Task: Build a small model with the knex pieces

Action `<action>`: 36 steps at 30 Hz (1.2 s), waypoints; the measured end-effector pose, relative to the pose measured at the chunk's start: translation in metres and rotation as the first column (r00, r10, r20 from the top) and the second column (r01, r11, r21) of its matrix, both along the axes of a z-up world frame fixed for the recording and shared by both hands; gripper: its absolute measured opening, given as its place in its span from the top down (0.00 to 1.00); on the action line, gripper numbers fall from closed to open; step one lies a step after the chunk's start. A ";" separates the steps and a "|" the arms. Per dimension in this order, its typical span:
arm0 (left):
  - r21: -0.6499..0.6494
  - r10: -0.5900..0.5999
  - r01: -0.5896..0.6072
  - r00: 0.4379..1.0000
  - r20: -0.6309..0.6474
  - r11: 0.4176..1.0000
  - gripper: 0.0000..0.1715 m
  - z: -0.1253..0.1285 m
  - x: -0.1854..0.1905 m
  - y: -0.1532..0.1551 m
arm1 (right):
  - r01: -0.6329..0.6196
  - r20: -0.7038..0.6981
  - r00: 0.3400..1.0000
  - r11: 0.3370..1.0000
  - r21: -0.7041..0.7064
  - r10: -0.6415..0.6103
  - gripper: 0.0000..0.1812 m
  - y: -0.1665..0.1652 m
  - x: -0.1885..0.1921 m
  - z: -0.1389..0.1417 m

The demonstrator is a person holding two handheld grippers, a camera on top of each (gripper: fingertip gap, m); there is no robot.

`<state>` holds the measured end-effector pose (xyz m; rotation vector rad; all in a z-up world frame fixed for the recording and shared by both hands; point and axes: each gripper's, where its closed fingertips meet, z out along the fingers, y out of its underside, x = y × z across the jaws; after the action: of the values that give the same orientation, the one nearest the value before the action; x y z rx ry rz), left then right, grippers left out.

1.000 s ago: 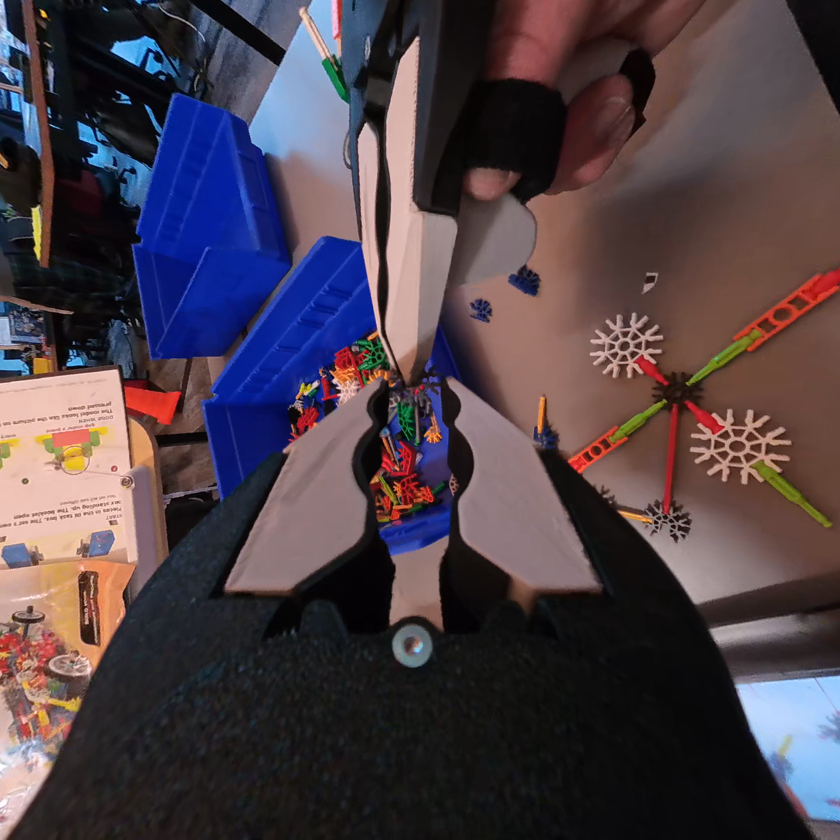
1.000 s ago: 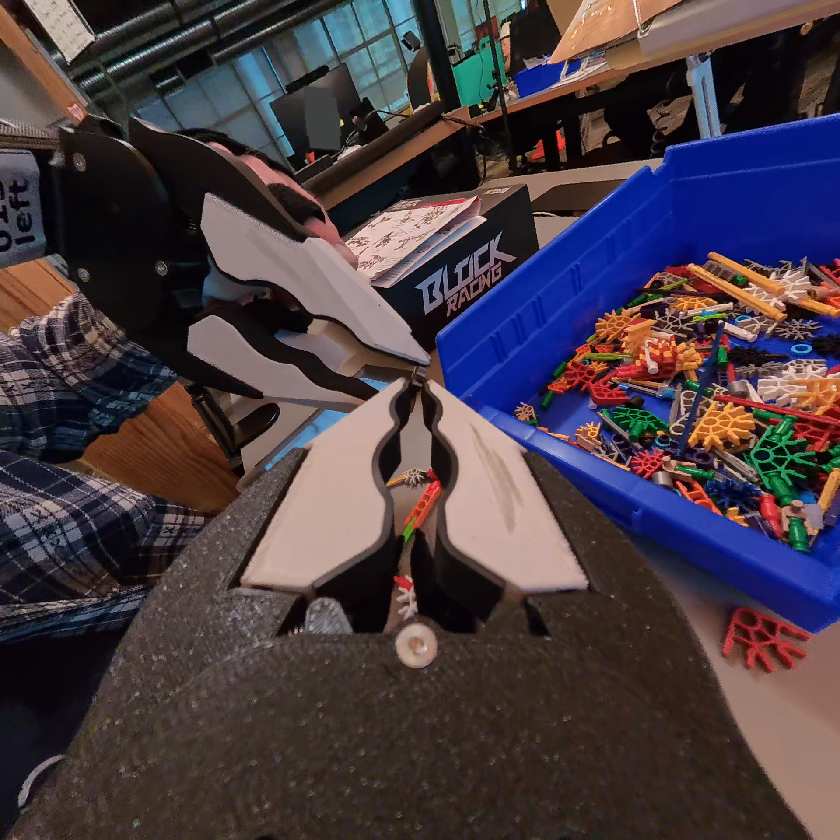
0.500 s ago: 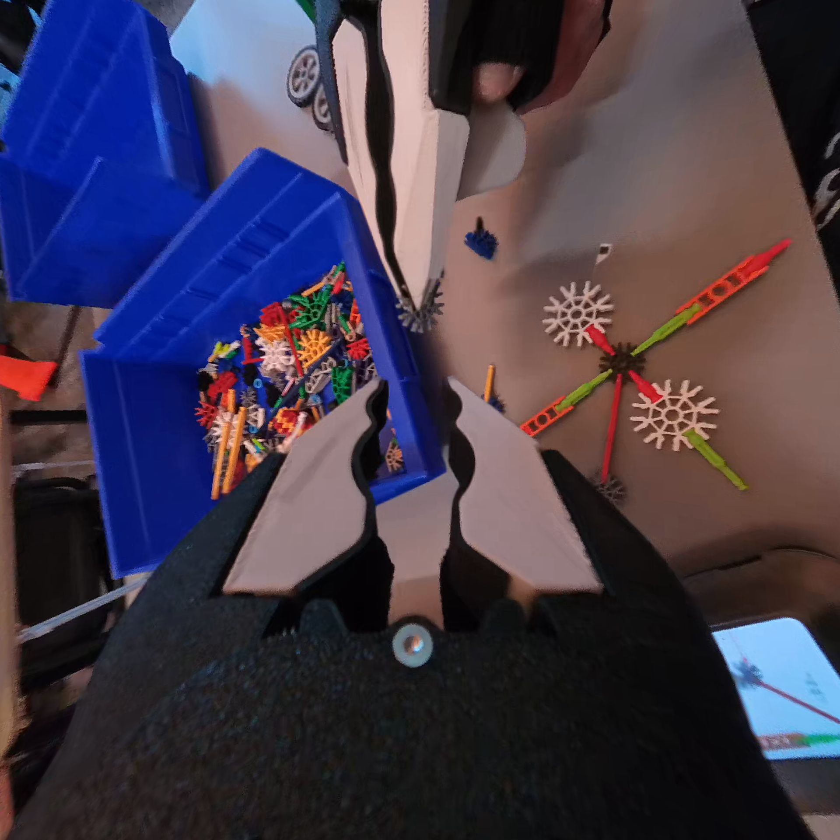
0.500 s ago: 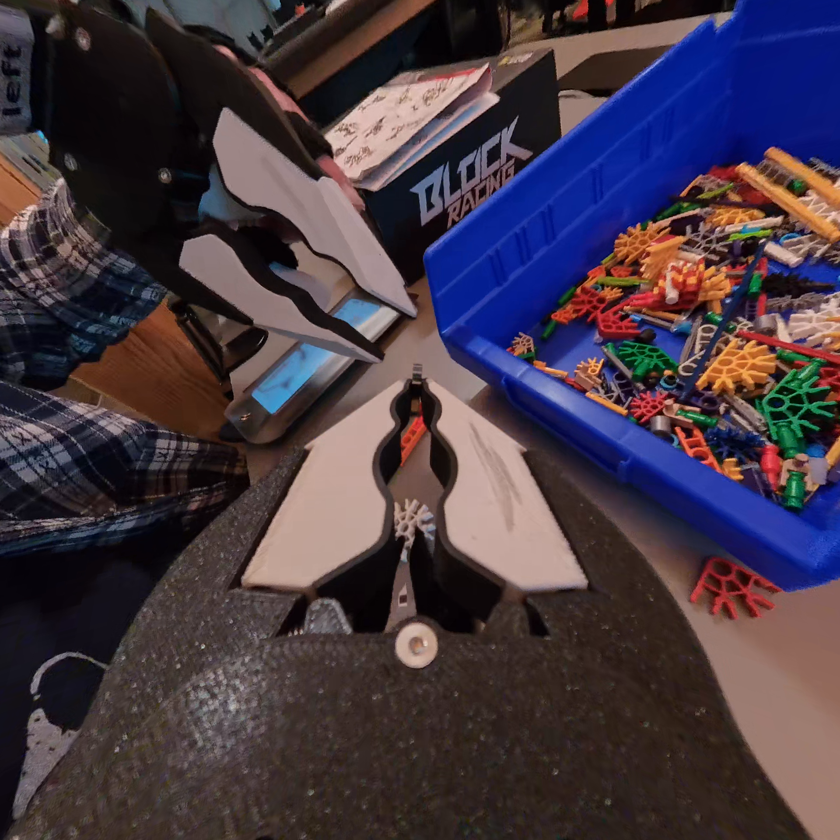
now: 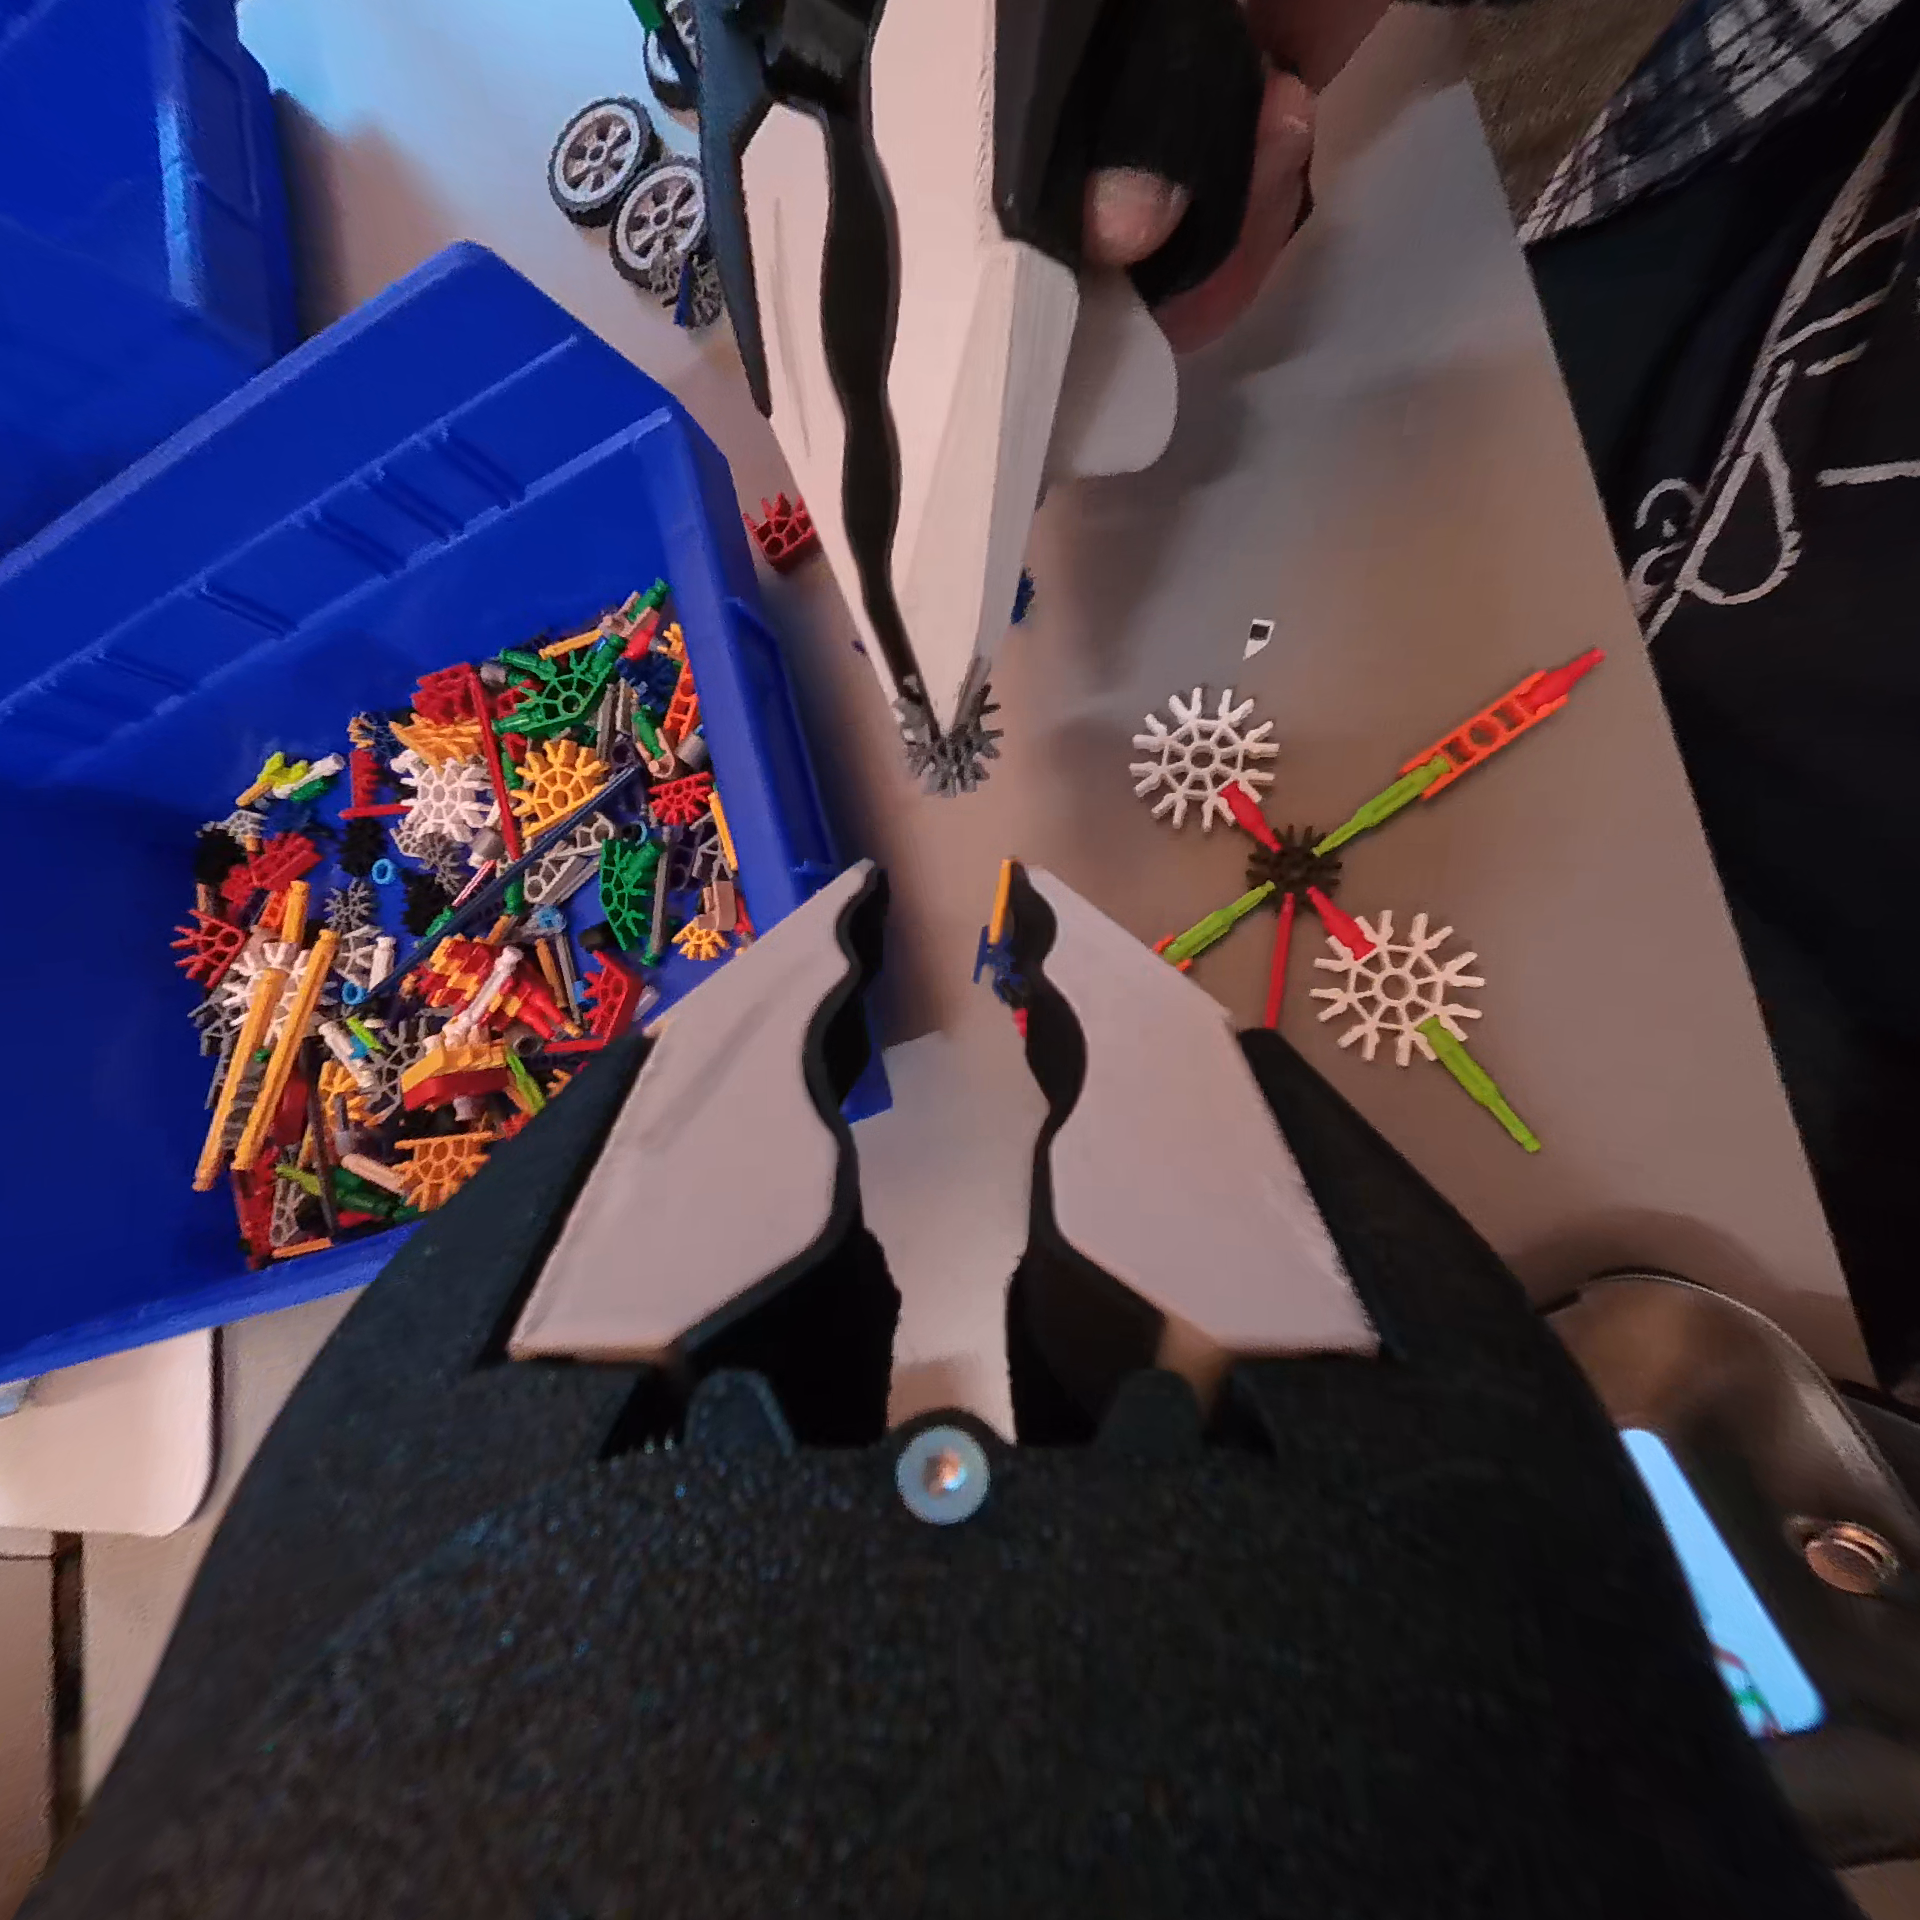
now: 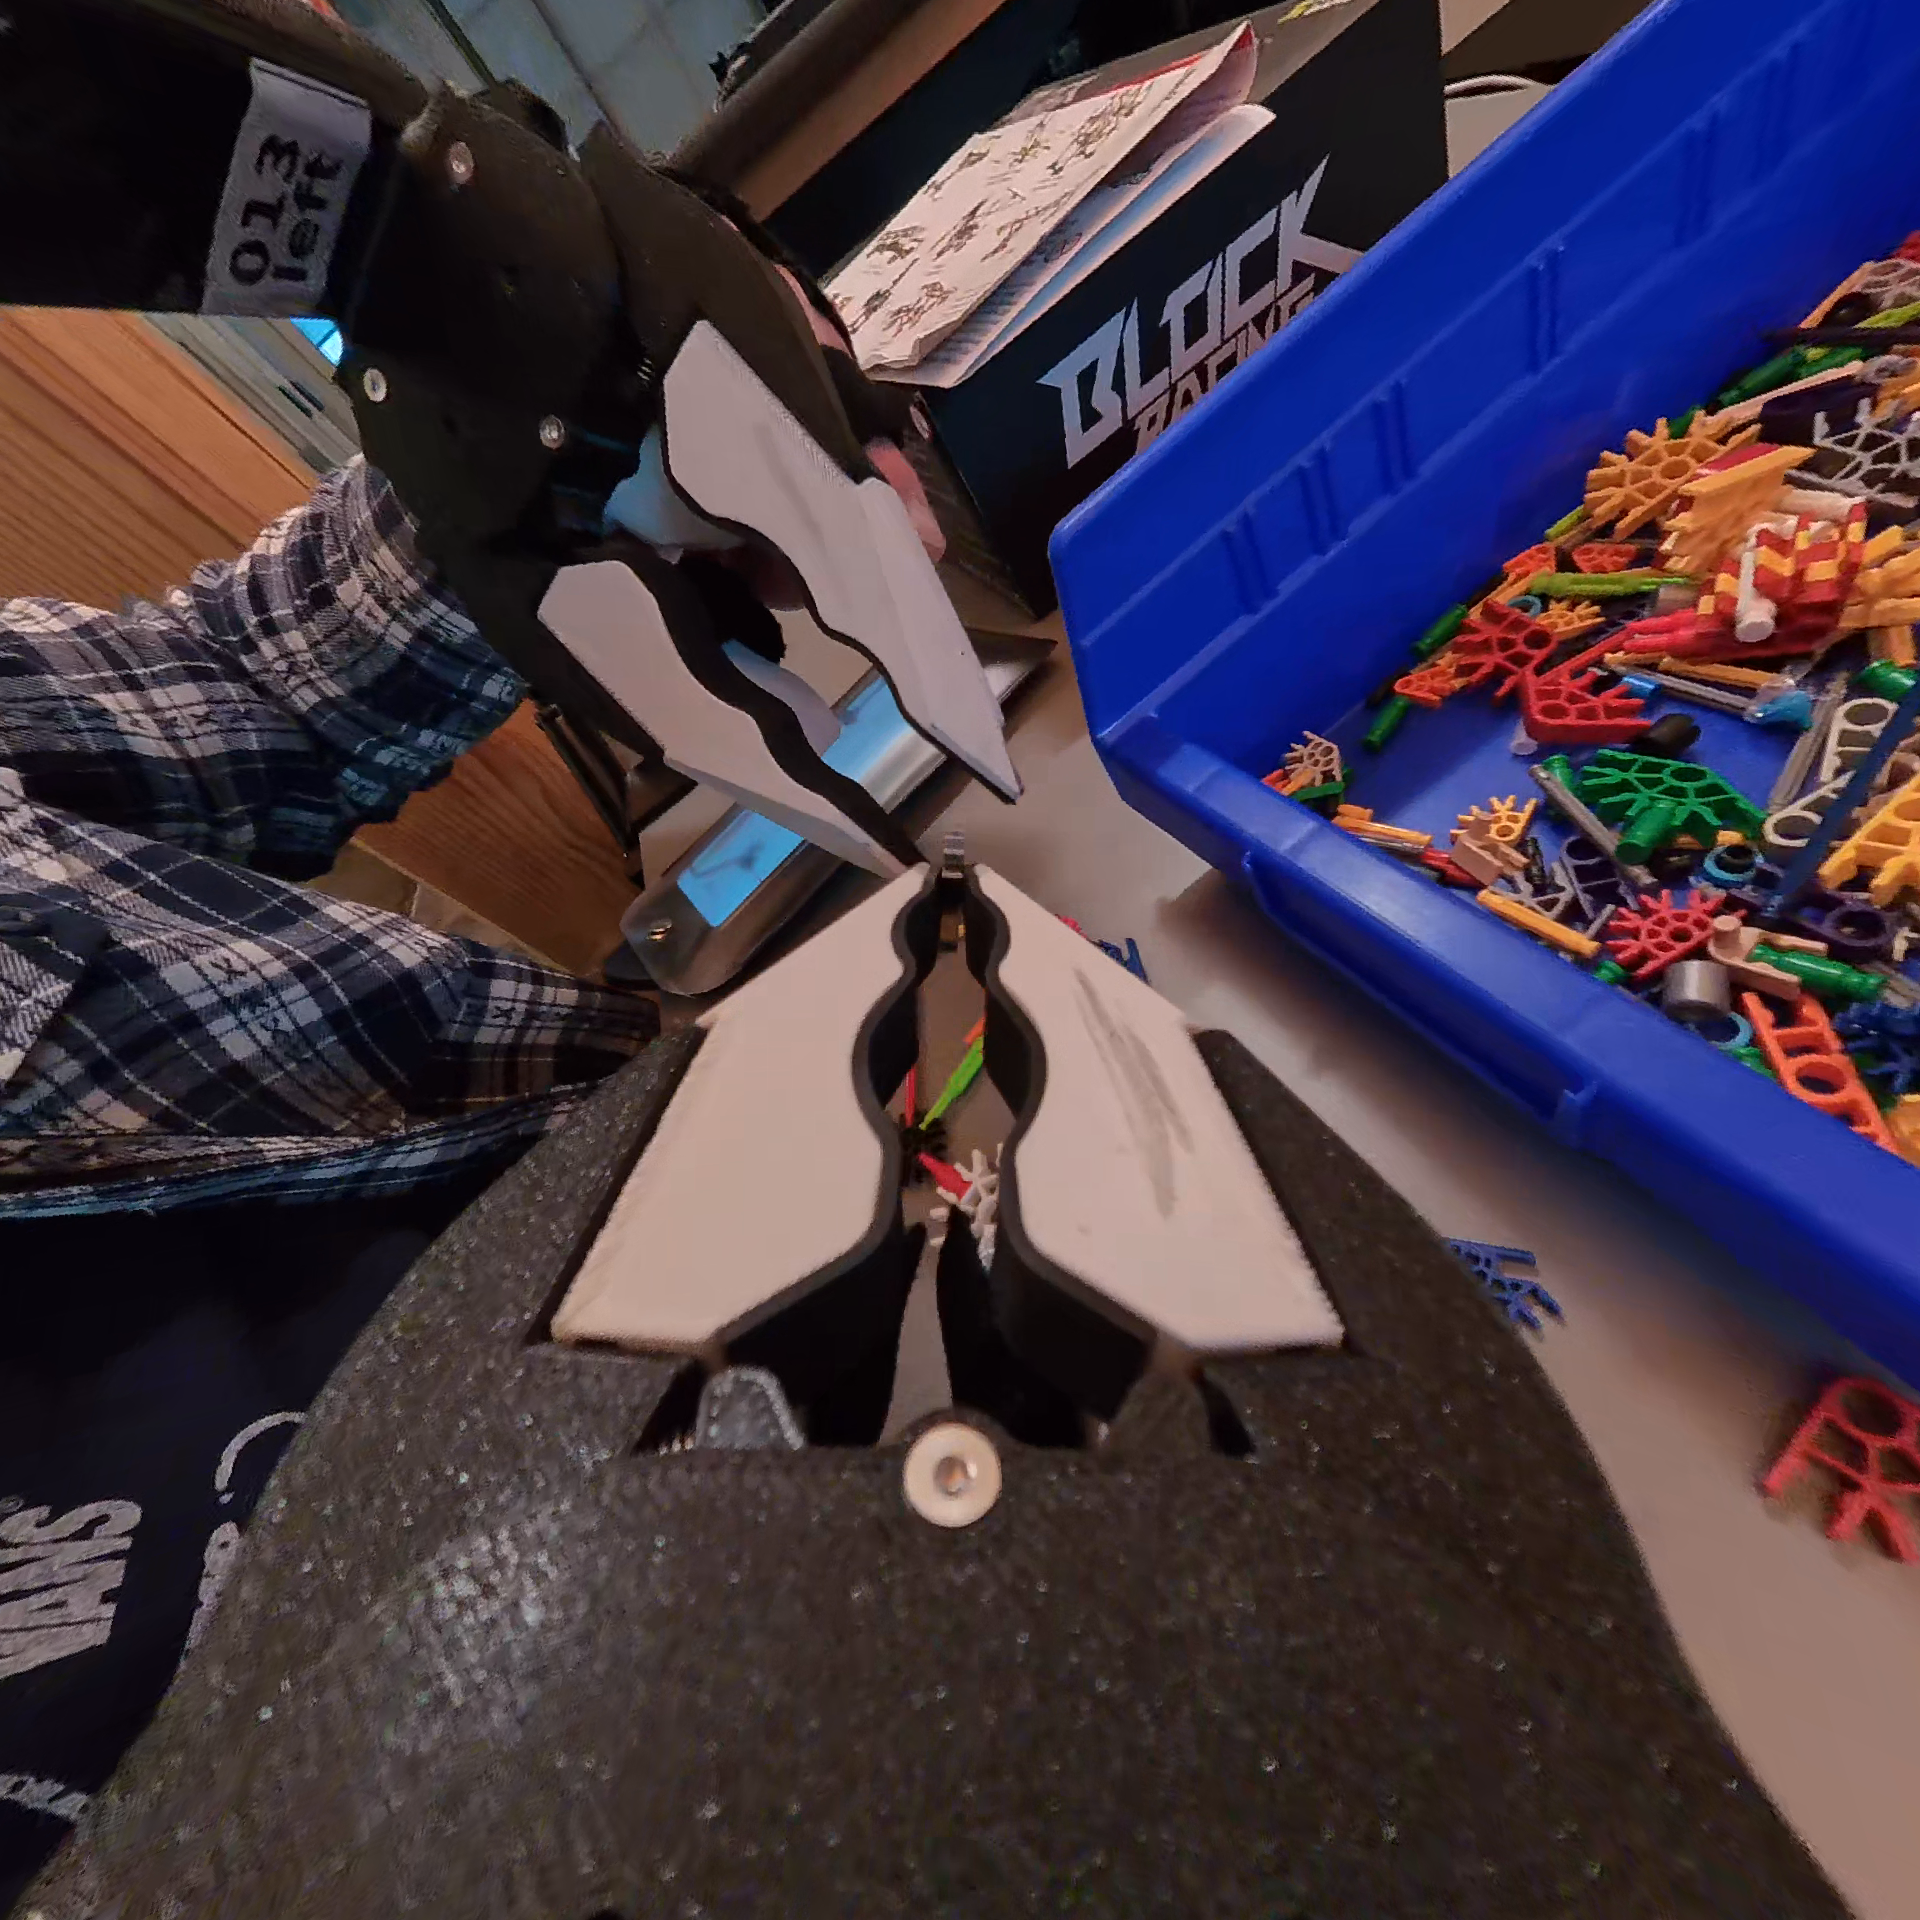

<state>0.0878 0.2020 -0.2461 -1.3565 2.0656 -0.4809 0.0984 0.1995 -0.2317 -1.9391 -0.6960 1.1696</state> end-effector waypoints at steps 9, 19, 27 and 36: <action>-0.117 -0.005 0.011 0.999 0.050 0.993 0.90 0.008 0.006 -0.009 | -0.036 0.042 0.999 0.998 0.054 0.034 0.99 -0.001 -0.009 0.006; -0.173 0.065 -0.043 0.990 0.123 0.984 0.97 0.019 0.000 -0.003 | -0.033 0.047 0.999 0.991 0.128 0.027 0.99 0.004 -0.018 0.022; -0.236 0.117 -0.074 0.978 0.174 0.969 0.98 0.025 -0.003 0.000 | -0.024 0.007 1.000 0.993 0.115 0.024 0.98 0.008 -0.022 0.028; -0.334 0.178 -0.098 0.960 0.216 0.937 0.99 0.021 -0.004 -0.002 | -0.029 -0.007 1.000 0.996 0.090 0.030 0.97 0.006 -0.024 0.024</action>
<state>0.0842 0.1998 -0.2247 -1.5300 1.7284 -0.9053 0.0749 0.2058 -0.2074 -1.8538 -0.7625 1.1445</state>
